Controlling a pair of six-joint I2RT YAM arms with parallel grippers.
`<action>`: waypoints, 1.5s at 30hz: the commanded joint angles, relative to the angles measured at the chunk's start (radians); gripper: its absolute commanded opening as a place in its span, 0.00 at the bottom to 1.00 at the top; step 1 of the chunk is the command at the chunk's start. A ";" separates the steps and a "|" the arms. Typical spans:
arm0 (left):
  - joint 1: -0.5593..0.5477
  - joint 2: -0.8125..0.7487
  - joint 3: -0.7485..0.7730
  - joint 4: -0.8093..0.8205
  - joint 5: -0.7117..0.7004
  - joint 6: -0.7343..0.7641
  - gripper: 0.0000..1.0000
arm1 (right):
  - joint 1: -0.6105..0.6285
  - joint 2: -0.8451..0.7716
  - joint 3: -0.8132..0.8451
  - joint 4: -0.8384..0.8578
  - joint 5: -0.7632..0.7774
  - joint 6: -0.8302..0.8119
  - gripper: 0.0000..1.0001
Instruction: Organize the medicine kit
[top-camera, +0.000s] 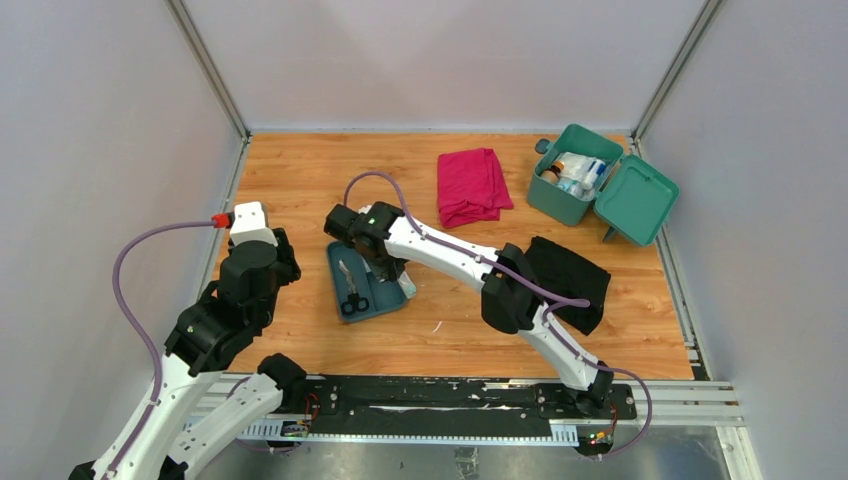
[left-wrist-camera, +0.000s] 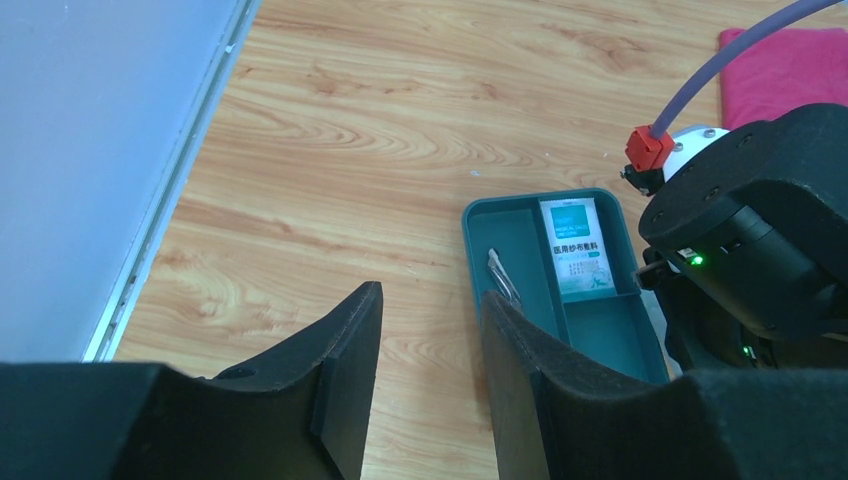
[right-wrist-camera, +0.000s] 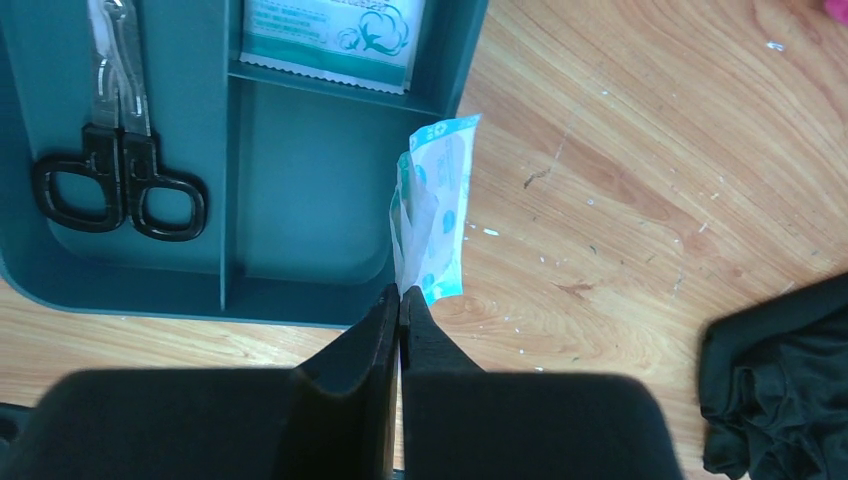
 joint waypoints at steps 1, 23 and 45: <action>0.003 0.002 -0.014 0.003 -0.007 -0.004 0.47 | 0.002 0.010 0.021 0.009 -0.038 0.010 0.00; 0.003 0.007 -0.014 0.003 -0.001 -0.003 0.47 | -0.023 0.046 -0.061 0.105 -0.132 0.046 0.00; 0.002 0.007 -0.015 0.003 0.003 -0.003 0.47 | -0.026 0.048 -0.070 0.125 -0.196 0.067 0.27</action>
